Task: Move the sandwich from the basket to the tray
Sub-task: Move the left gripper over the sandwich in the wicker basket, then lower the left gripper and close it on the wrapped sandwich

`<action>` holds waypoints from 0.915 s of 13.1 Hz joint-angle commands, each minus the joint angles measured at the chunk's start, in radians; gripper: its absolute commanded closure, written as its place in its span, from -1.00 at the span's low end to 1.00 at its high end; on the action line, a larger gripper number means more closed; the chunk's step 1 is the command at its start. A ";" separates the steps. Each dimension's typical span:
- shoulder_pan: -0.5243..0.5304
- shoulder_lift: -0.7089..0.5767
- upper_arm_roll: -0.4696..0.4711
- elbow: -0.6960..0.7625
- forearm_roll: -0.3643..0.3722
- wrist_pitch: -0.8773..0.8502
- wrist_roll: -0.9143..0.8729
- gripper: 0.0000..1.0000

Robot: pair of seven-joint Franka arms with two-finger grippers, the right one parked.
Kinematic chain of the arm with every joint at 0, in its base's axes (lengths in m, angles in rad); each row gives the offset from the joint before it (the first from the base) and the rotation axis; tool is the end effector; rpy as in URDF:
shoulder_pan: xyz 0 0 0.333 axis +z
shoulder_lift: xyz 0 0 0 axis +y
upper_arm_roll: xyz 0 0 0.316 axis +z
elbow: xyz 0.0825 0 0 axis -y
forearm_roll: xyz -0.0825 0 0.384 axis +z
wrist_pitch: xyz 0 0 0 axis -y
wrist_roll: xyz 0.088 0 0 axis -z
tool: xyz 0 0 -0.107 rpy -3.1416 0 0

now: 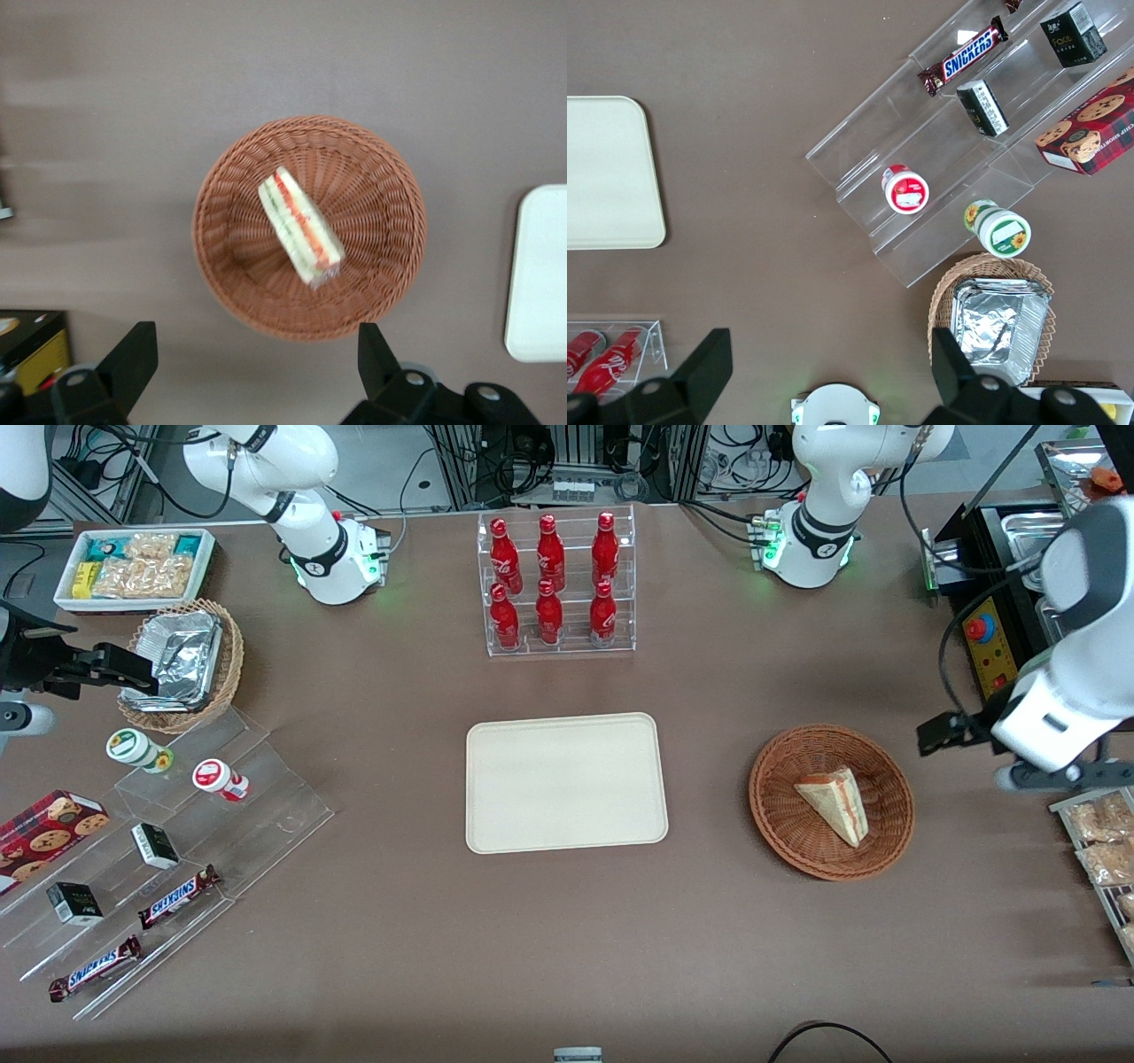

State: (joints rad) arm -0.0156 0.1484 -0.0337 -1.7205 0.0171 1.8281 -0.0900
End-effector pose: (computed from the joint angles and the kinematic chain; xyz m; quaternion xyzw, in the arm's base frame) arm 0.6025 -0.0273 0.4890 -0.9996 -0.0181 0.0199 0.0071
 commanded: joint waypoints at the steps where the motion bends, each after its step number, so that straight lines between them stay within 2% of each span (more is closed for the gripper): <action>1: -0.015 -0.021 -0.003 -0.121 0.009 0.142 -0.127 -1.00; 5: -0.047 -0.018 -0.003 -0.287 0.011 0.376 -0.330 -1.00; 12: -0.061 0.000 -0.002 -0.459 0.015 0.568 -0.439 -1.00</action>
State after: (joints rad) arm -0.0720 0.1585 -0.0378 -2.1339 0.0172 2.3517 -0.4865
